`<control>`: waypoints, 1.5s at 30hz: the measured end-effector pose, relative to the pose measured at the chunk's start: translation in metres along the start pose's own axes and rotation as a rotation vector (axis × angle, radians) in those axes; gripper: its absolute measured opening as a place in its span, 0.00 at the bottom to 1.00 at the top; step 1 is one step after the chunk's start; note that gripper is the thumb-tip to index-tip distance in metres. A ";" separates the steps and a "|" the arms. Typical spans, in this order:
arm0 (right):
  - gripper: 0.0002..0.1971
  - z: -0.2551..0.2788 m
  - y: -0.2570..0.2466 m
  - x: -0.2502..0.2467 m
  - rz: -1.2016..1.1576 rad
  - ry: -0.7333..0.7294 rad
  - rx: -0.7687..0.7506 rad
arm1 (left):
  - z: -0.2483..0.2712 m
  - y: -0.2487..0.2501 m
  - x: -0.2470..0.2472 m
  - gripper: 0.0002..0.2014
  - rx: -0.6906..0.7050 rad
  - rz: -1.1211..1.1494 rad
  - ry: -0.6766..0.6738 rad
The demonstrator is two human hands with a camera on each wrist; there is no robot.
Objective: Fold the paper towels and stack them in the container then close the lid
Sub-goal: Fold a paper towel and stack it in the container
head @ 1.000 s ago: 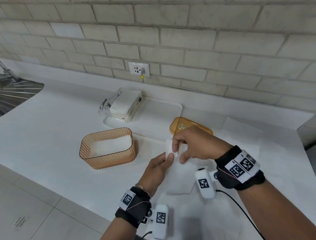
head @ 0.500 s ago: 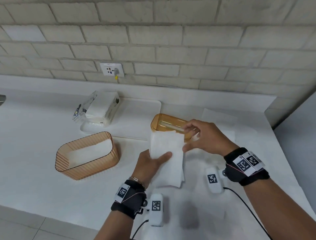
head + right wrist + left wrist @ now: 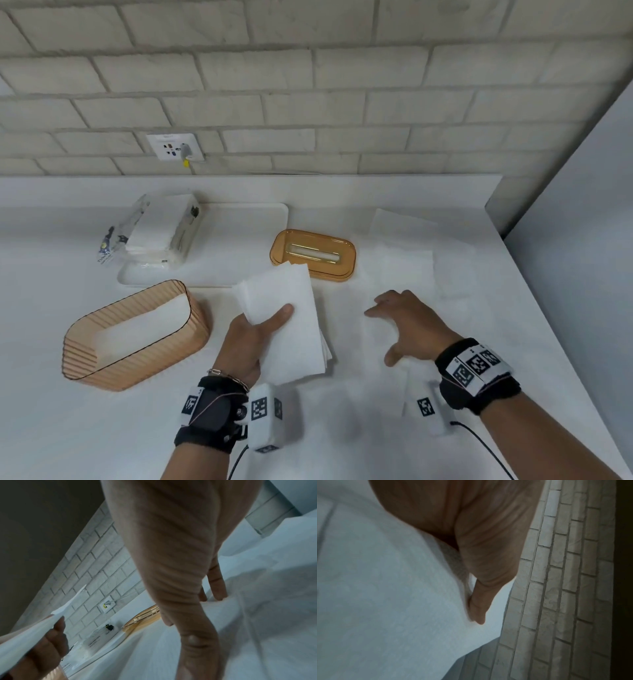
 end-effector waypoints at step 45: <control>0.14 0.015 0.018 -0.117 -1.003 0.634 0.020 | 0.040 0.006 0.031 0.31 -0.008 0.139 -0.331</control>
Point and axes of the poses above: each hand's wrist, its own z-axis away from the middle knuckle, its own x-axis out of the palm, y = z × x, the point moved 5 cm from there along -z, towards the middle knuckle, and after that the axes turned 3 degrees about -x, right-handed, at the moved point
